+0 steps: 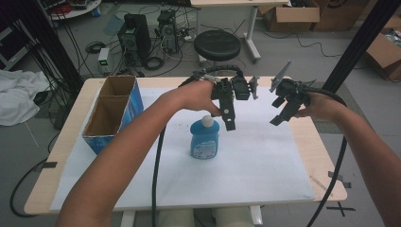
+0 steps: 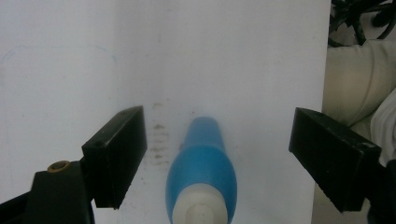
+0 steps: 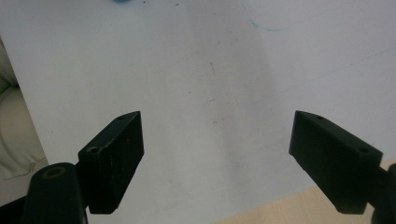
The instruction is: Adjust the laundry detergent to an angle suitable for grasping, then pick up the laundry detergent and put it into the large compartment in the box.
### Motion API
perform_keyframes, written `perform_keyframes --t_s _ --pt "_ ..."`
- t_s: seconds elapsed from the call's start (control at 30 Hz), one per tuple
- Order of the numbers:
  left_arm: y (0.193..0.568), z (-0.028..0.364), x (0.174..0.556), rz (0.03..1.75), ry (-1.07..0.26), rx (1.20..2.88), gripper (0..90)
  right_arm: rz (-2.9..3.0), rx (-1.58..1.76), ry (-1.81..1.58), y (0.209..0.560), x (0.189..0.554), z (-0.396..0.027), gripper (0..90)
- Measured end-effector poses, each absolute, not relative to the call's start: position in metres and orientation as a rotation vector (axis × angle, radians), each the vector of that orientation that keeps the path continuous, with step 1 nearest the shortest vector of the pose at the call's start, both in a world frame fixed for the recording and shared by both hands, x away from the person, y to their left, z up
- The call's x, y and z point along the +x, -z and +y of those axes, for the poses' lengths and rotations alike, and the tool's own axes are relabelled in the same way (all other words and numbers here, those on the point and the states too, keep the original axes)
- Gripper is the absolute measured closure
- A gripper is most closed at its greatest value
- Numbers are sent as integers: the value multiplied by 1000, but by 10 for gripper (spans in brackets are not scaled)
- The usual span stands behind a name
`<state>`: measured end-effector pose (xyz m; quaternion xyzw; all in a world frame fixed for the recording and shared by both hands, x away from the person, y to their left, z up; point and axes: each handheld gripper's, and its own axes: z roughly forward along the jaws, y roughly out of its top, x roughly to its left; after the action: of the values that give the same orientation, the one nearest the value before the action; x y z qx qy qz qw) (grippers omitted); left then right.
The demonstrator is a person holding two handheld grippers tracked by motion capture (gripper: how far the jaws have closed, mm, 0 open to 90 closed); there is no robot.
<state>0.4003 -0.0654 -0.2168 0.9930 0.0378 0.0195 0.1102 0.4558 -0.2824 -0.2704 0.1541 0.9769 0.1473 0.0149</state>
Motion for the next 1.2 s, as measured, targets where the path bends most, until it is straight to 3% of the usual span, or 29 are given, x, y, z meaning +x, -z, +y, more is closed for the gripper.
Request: perform_keyframes --t_s 1.2 --pt "209 -57 395 141 -91 2889 193 3043 438 -460 267 453 -270 177"
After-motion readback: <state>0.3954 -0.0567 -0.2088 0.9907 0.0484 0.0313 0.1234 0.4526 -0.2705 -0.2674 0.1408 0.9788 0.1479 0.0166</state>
